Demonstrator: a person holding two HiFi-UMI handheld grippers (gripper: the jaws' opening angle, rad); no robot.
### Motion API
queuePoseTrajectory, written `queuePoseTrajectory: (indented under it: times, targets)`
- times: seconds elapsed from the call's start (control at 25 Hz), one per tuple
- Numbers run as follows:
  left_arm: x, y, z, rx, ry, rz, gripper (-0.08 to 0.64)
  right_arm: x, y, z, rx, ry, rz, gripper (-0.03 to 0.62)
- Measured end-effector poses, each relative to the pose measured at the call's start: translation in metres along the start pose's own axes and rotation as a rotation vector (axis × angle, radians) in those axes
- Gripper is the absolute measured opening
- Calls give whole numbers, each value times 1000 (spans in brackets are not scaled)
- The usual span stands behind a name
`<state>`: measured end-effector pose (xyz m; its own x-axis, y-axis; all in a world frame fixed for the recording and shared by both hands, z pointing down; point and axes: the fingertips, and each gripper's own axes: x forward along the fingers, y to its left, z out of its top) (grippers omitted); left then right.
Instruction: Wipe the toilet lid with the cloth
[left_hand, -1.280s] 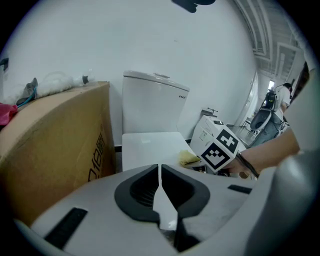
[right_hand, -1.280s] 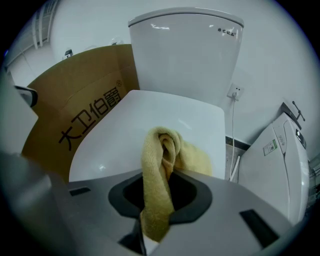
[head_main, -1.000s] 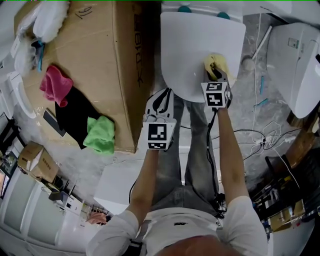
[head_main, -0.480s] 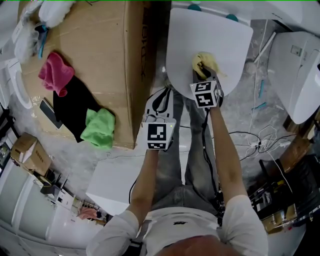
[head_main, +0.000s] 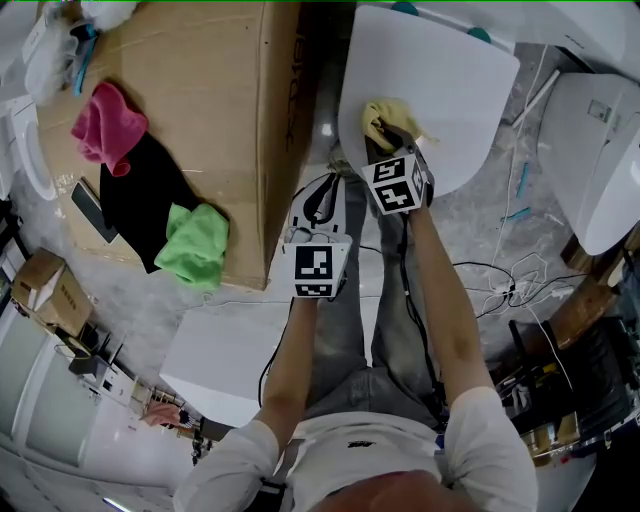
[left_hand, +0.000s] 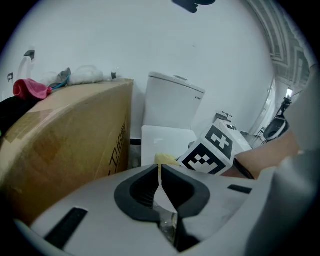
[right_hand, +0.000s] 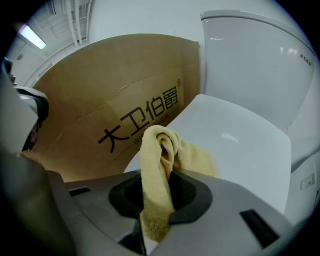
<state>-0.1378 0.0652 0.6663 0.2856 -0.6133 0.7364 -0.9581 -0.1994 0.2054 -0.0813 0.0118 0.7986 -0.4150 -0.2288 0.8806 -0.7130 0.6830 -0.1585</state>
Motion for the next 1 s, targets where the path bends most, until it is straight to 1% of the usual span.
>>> queuePoseTrajectory:
  times: [0.2, 0.4, 0.76, 1.0]
  targets:
    - [-4, 5, -5, -12, 0, 13, 41, 3, 18, 0, -16, -5, 44, 100]
    - [-5, 4, -8, -3, 5, 9, 41, 3, 35, -6, -16, -10, 80, 100]
    - [-5, -3, -7, 43, 20, -14, 41, -8, 53, -33, -6, 4, 129, 100]
    - [-1, -18, -3, 95, 31, -49, 41, -21, 49, -62, 21, 25, 142, 100]
